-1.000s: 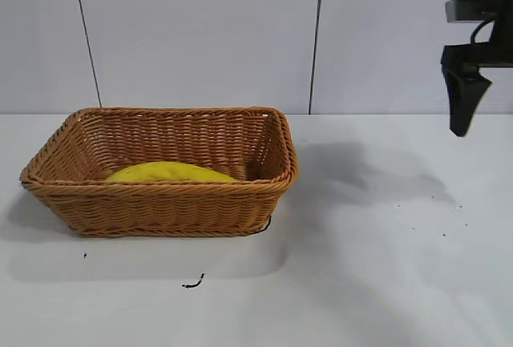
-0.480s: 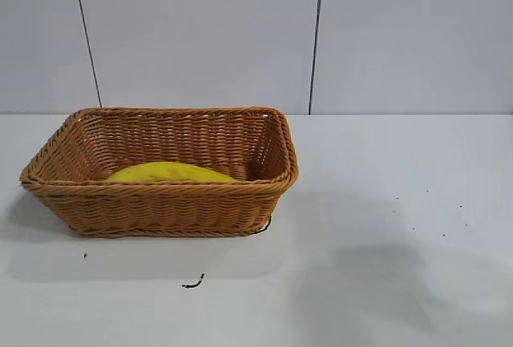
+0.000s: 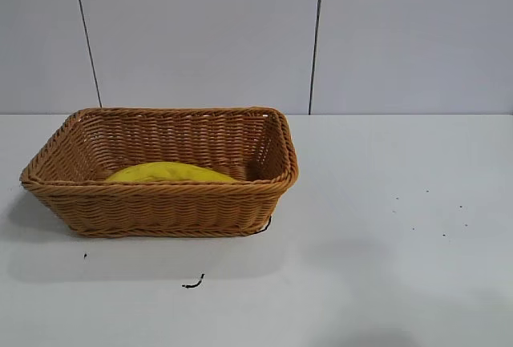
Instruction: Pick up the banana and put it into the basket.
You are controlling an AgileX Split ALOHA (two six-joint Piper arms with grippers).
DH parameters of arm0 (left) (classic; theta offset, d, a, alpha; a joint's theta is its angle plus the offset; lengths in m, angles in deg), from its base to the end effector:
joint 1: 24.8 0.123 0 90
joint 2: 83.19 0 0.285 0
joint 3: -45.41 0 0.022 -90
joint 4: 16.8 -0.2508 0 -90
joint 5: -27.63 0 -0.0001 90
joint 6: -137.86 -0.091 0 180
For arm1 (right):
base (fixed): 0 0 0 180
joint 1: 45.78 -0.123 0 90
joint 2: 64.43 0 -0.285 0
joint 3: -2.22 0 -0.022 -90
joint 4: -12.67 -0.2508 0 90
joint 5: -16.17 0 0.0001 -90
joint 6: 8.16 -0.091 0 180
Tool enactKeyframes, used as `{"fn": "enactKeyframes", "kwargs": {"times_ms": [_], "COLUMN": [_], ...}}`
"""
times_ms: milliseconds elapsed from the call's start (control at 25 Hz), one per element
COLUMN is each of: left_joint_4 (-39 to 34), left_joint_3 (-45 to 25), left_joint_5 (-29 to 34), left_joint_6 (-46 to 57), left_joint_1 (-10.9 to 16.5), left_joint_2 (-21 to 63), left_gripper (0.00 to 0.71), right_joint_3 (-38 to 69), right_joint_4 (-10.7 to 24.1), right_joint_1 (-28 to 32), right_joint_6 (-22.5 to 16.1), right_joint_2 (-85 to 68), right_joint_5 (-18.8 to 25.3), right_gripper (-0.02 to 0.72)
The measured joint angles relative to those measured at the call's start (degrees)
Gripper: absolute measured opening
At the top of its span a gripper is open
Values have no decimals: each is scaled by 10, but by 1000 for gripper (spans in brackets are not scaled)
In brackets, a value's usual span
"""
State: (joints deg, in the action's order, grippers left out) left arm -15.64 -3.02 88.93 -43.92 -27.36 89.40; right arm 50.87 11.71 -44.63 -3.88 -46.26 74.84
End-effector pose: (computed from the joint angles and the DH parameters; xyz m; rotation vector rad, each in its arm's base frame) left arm -0.0066 -0.0013 0.2772 0.0786 2.0430 -0.0327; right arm 0.0252 0.0008 0.2779 -0.0584 2.1895 -0.0329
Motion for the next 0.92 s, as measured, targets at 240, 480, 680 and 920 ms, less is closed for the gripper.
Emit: {"fn": "enactKeyframes", "kwargs": {"times_ms": [240, 480, 680, 920], "left_joint_4": [0, 0, 0, 0], "left_joint_3": [0, 0, 0, 0], "left_joint_5": [0, 0, 0, 0], "left_joint_6": [0, 0, 0, 0], "left_joint_1": [0, 0, 0, 0], "left_joint_2": [0, 0, 0, 0], "left_gripper": [635, 635, 635, 635], "right_joint_3": [1, 1, 1, 1], "right_joint_4": [0, -1, -1, -1], "right_joint_1": [0, 0, 0, 0], "right_joint_6": [0, 0, 0, 0], "right_joint_2": [-90, -106, -106, -106], "right_joint_5": [0, 0, 0, 0], "right_gripper": [689, 689, 689, 689]}}
